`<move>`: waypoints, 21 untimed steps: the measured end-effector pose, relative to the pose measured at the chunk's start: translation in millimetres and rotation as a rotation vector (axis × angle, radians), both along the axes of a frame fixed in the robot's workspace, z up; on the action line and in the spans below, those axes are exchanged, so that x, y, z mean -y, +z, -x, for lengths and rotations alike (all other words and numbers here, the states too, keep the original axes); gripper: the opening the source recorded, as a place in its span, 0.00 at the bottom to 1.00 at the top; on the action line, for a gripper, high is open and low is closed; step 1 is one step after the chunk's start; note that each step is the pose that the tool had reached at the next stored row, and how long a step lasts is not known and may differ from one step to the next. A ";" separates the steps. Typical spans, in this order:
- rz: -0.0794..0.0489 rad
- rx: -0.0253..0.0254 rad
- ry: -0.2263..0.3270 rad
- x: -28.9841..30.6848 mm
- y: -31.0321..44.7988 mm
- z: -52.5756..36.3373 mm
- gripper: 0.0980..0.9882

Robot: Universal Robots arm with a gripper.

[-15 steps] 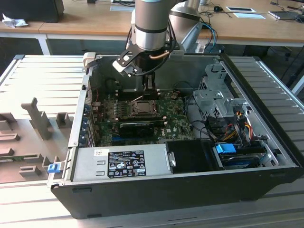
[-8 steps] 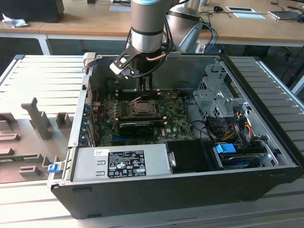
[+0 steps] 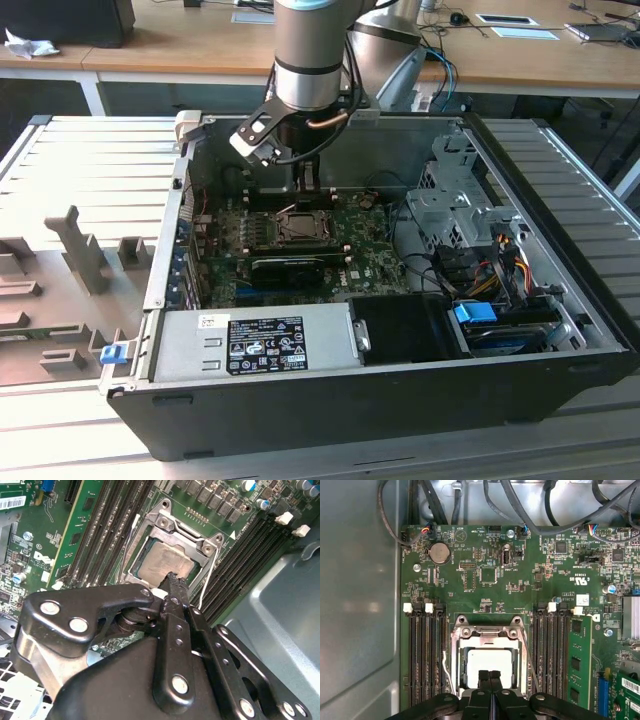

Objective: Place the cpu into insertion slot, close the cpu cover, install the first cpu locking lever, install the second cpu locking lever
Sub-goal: 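Install the first cpu locking lever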

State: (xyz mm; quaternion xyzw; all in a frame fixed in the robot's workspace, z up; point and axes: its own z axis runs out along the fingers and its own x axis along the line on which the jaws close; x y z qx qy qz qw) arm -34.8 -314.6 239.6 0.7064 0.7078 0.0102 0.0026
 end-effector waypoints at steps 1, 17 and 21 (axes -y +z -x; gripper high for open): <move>0.000 0.0001 0.000 0.0 0.0 0.1 0.01; 0.000 0.0000 0.000 0.0 4.8 0.5 0.01; 0.000 -0.0001 0.000 0.0 12.5 0.5 0.01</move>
